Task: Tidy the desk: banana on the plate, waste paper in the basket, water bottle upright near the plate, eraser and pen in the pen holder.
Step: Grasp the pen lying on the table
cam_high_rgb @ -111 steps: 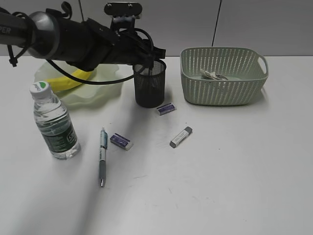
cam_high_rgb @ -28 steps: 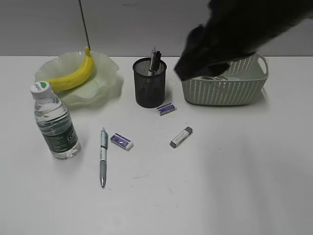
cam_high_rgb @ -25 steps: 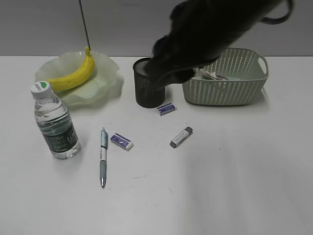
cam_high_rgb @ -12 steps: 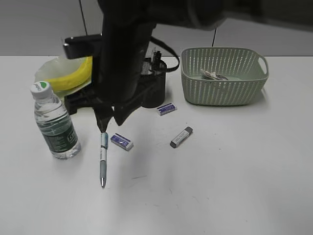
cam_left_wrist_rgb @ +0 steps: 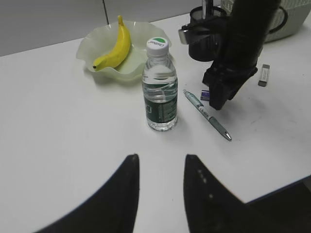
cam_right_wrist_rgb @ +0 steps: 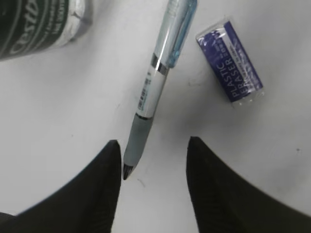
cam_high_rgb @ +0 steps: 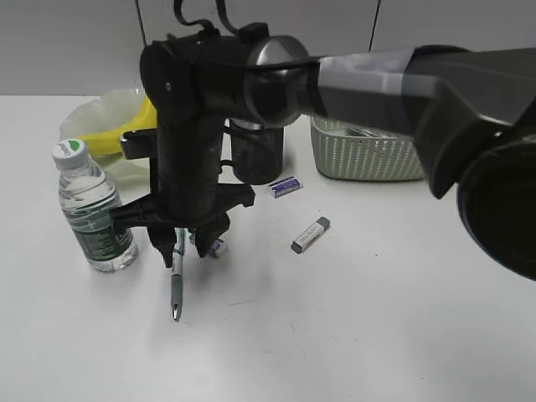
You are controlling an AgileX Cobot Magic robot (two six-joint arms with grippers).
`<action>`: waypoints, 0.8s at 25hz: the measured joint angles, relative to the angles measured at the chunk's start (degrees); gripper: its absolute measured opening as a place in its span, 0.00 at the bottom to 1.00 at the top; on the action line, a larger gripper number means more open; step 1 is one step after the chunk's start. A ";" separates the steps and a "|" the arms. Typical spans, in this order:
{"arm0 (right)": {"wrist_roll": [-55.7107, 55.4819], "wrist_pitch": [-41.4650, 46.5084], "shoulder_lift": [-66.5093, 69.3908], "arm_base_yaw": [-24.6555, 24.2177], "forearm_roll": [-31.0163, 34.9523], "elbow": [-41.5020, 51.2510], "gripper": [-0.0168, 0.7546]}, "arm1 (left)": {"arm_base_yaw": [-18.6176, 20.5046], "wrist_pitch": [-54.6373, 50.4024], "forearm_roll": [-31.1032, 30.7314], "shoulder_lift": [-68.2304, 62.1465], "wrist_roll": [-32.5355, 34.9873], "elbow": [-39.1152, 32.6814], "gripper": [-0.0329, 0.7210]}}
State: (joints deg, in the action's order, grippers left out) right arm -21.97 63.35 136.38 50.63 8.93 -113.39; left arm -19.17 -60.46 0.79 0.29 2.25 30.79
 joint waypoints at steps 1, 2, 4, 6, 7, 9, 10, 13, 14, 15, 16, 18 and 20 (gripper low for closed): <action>-0.55 0.23 0.65 0.00 0.00 -0.40 0.50 | 0.00 0.00 0.00 0.00 0.00 0.00 0.36; -0.90 0.37 1.23 0.00 0.06 -0.62 0.52 | 0.00 0.00 0.00 0.00 0.00 0.00 0.36; -1.53 0.31 1.84 0.00 0.18 -0.81 0.53 | 0.00 0.00 0.00 0.00 0.00 0.00 0.36; -1.85 -0.62 2.17 0.00 0.43 -0.86 0.53 | 0.00 0.00 0.00 0.00 0.00 0.00 0.36; -1.97 -1.09 2.22 0.00 0.85 -0.86 0.53 | 0.00 0.00 0.00 0.00 0.00 0.00 0.36; -2.10 -2.43 2.22 0.00 1.75 -0.86 0.53 | 0.00 0.00 0.00 0.00 0.00 0.00 0.36; -2.16 -2.79 2.35 0.00 2.00 -0.92 0.53 | 0.00 0.00 0.00 0.00 0.00 0.00 0.36; -2.27 -3.32 3.32 0.00 2.19 -0.98 0.53 | 0.00 0.00 0.00 0.00 0.00 0.00 0.36; -2.29 -3.37 3.71 0.00 2.24 -0.98 0.53 | 0.00 0.00 0.00 0.00 0.00 0.00 0.36; -2.29 -3.51 4.17 0.00 2.24 -0.98 0.53 | 0.00 0.00 0.00 0.00 0.00 0.00 0.36; -2.29 -3.65 4.54 0.00 2.24 -0.98 0.53 | 0.00 0.00 0.00 0.00 0.00 0.00 0.36; -2.29 -3.70 5.27 0.00 2.30 -1.02 0.51 | 0.00 0.00 0.00 0.00 0.00 0.00 0.36; -2.34 -3.70 6.05 0.00 2.30 -1.02 0.45 | 0.00 0.00 0.00 0.00 0.00 0.00 0.36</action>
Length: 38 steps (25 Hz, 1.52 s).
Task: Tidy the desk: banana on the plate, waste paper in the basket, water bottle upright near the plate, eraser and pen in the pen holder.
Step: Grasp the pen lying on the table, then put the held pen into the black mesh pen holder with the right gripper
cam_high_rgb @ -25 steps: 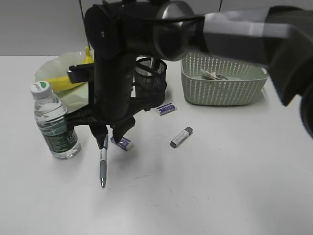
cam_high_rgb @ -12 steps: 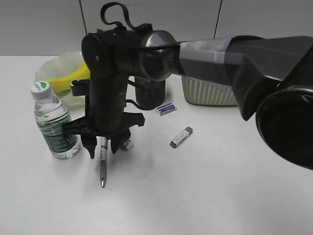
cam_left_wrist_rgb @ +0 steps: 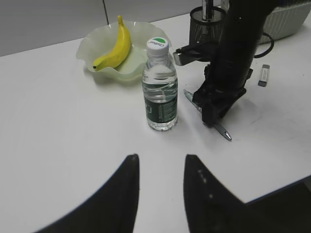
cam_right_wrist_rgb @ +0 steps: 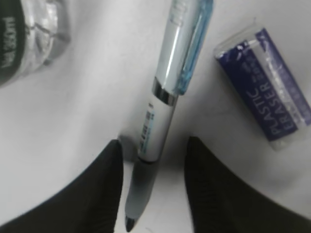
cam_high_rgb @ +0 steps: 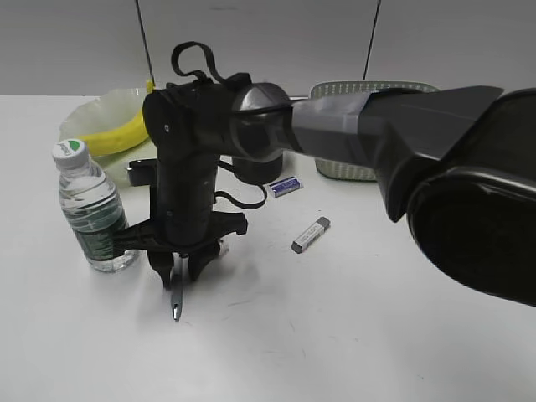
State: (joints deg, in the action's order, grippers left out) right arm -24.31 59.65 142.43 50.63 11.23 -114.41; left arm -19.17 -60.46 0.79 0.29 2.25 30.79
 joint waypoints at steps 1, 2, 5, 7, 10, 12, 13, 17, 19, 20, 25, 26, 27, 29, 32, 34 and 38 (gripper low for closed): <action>0.00 0.00 0.06 0.00 0.00 -0.14 0.40 | 0.00 0.00 0.00 0.00 0.00 0.00 0.36; 0.00 0.00 0.07 0.00 0.00 -0.21 0.34 | 0.00 0.00 0.00 0.00 0.00 0.00 0.36; 0.00 0.00 0.12 0.00 0.31 -0.32 0.21 | 0.00 0.00 0.00 0.00 0.00 0.00 0.36; 0.00 0.99 0.13 -0.23 0.25 -0.54 0.16 | 0.00 0.00 0.00 0.00 0.00 0.00 0.36; 0.26 4.95 0.18 -1.00 -0.78 -1.67 0.16 | 0.00 0.00 0.00 0.00 0.00 0.00 0.36; 0.93 6.31 0.05 -1.38 -1.63 -2.72 0.16 | 0.00 0.00 0.00 0.00 0.00 0.00 0.36; 1.23 6.52 -0.22 -1.51 -1.81 -3.15 0.16 | 0.00 0.00 0.00 0.00 0.00 0.00 0.36; 3.05 7.11 -3.13 -1.70 -3.29 -6.20 0.16 | 0.00 0.00 0.00 0.00 0.00 0.00 0.36; 3.98 7.11 -5.73 -1.70 -5.42 -7.49 0.16 | 0.00 0.00 0.00 0.00 0.00 0.00 0.36; 4.49 7.15 -7.43 -1.70 -6.88 -7.81 0.16 | 0.00 0.00 0.00 0.00 0.00 0.00 0.36; 6.64 7.86 -16.69 -1.70 -16.86 -7.92 0.16 | 0.00 0.00 0.00 0.00 0.00 0.00 0.36; 7.14 7.86 -18.97 -1.70 -17.97 -7.92 0.16 | 0.00 0.00 -0.05 0.00 0.00 0.00 0.36; 7.58 7.86 -21.26 -1.70 -18.50 -7.92 0.16 | 0.00 0.00 -0.05 0.00 0.00 0.00 0.36; 8.26 7.46 -25.51 -1.70 -18.93 -7.85 0.16 | 0.00 0.00 -0.05 0.00 0.00 0.00 0.36; 8.61 4.31 -31.85 -1.70 -21.29 -5.29 0.16 | 0.00 0.00 -0.05 0.00 0.00 0.00 0.36; 8.61 0.37 -35.85 -1.70 -23.75 -0.63 0.16 | 0.00 0.00 -0.05 0.00 0.00 0.00 0.36; 8.61 -14.20 -41.88 -2.73 -27.28 13.74 0.16 | 0.00 0.00 -0.05 0.00 0.00 0.00 0.36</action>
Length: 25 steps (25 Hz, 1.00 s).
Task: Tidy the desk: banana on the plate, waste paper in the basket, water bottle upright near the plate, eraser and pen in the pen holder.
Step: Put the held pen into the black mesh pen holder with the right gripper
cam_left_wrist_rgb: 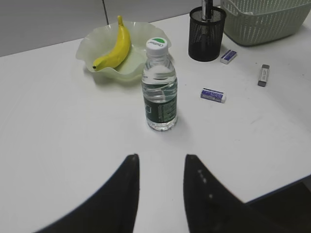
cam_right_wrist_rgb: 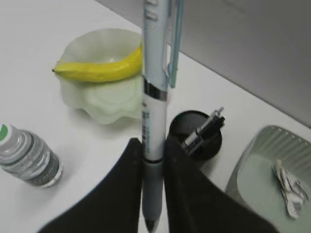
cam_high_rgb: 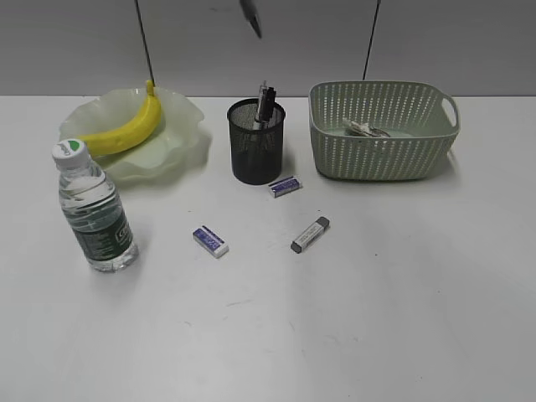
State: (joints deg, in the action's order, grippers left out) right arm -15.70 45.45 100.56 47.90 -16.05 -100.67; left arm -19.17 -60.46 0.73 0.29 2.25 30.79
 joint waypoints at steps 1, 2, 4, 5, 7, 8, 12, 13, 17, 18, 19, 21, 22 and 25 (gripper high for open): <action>-0.11 -5.71 -1.02 -0.50 -0.05 3.61 0.16 | 0.00 0.00 0.00 0.00 0.00 0.00 0.36; -0.37 -10.84 -2.03 -1.47 -0.05 8.00 0.16 | 0.00 0.00 0.00 0.00 0.00 0.00 0.36; -2.11 -23.59 -3.03 -4.26 -0.05 15.77 0.16 | 0.00 0.00 0.00 0.00 0.00 0.00 0.36; -3.53 -28.73 -3.08 -6.30 0.07 19.59 0.16 | 0.00 0.00 0.00 0.00 0.00 0.00 0.36; -5.26 -39.86 -2.60 -10.21 0.65 26.14 0.16 | 0.00 0.00 0.00 0.00 0.00 0.00 0.36; -5.62 -45.45 -2.10 -12.07 0.70 28.30 0.16 | 0.00 0.00 0.00 0.00 0.00 0.00 0.36; -5.57 -62.42 1.90 -15.86 -1.72 32.96 0.16 | 0.00 0.00 0.00 0.00 0.00 0.00 0.36; -5.57 -66.45 3.43 -16.06 -2.38 32.96 0.16 | 0.00 0.00 0.00 0.00 0.00 0.00 0.36; -5.10 -77.29 10.14 -16.16 -3.60 32.96 0.16 | 0.00 0.00 0.00 0.00 0.00 0.00 0.36; -4.97 -78.64 11.71 -16.16 -3.04 32.96 0.16 | 0.00 0.00 0.00 0.00 0.00 0.00 0.36; -4.61 -79.27 13.48 -16.16 -2.17 32.96 0.16 | 0.00 0.00 0.00 0.00 0.00 0.00 0.36; -2.61 -80.44 16.33 -16.16 -0.25 32.96 0.16 | 0.00 0.00 0.00 0.00 0.00 0.00 0.36; -1.18 -81.46 17.64 -16.16 0.77 32.96 0.16 | 0.00 0.00 0.00 0.00 0.00 0.00 0.36; 2.10 -82.83 20.05 -16.16 4.51 32.10 0.16 | 0.00 0.00 0.00 0.00 0.00 0.00 0.36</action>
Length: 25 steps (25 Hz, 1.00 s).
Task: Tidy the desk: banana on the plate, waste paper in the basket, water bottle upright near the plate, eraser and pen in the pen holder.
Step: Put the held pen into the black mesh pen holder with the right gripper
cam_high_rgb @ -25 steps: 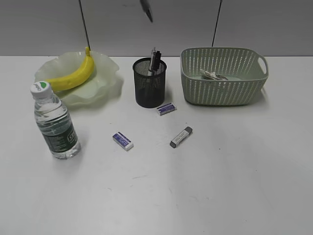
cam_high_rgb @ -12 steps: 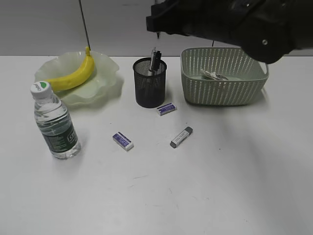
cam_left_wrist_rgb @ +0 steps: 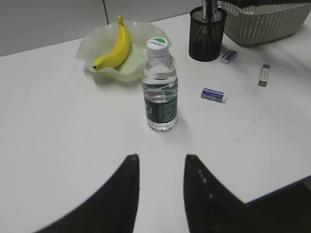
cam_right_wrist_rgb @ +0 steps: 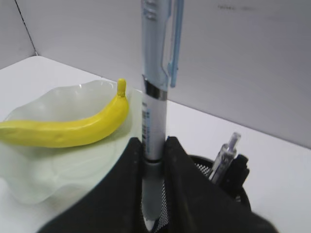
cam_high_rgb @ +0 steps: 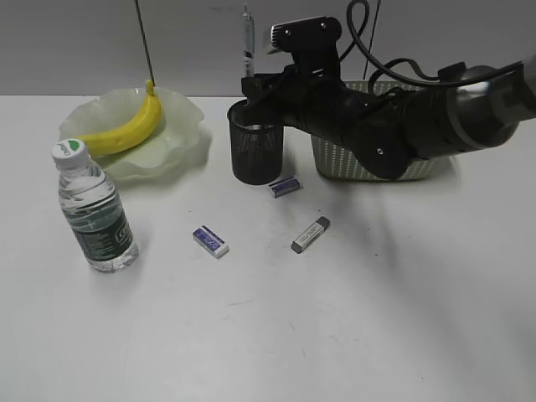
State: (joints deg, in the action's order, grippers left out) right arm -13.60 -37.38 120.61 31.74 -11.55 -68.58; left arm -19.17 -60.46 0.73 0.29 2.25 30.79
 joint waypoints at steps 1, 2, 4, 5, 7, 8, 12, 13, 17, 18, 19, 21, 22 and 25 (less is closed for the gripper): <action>0.82 -0.14 0.47 0.00 0.75 -0.54 0.16 | 0.00 0.00 0.00 0.00 0.00 0.00 0.36; 1.21 -0.58 0.93 0.00 1.08 -1.34 0.16 | 0.00 0.00 0.00 -0.06 0.00 0.00 0.36; 1.70 -0.76 1.73 0.00 1.68 -2.79 0.16 | 0.00 0.00 0.00 -0.23 0.00 0.00 0.36; 1.82 -0.66 2.15 0.00 1.86 -3.40 0.16 | 0.00 0.00 0.00 -0.29 0.00 0.00 0.36; 1.92 0.76 2.93 0.00 2.77 -4.16 0.16 | 0.00 0.00 0.00 -0.38 0.00 0.00 0.36; 1.97 1.49 3.25 0.00 3.34 -4.22 0.16 | 0.00 0.00 0.00 -0.38 0.00 0.00 0.36; 2.11 3.19 3.76 0.00 4.21 -4.41 0.23 | 0.00 0.00 0.00 -0.01 0.00 0.00 0.36; 2.11 3.19 3.76 0.00 4.28 -4.40 0.29 | 0.00 0.00 0.00 -0.01 0.00 0.00 0.36; 2.14 3.32 3.76 0.00 4.35 -4.46 0.51 | 0.00 0.00 0.00 -0.20 0.00 0.00 0.36; 2.14 3.57 3.76 0.00 4.35 -4.46 0.53 | 0.00 0.00 0.00 -0.14 0.00 0.00 0.36; 2.14 4.38 3.59 0.00 4.35 -4.46 0.55 | 0.00 0.00 0.00 -0.08 0.00 0.00 0.36; 2.14 8.21 2.40 0.00 4.35 -4.46 0.56 | 0.00 0.00 0.00 -0.14 0.00 0.00 0.36; 2.14 10.54 1.20 0.00 4.35 -4.46 0.56 | 0.00 0.00 0.00 -0.09 0.00 0.00 0.36; 2.14 21.37 -4.17 0.00 4.35 -4.46 0.57 | 0.00 0.00 0.00 -0.09 0.00 0.00 0.36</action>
State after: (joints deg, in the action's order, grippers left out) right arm -11.46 -16.01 116.44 31.74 -7.20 -73.04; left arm -19.17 -60.46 0.73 0.20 2.25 30.79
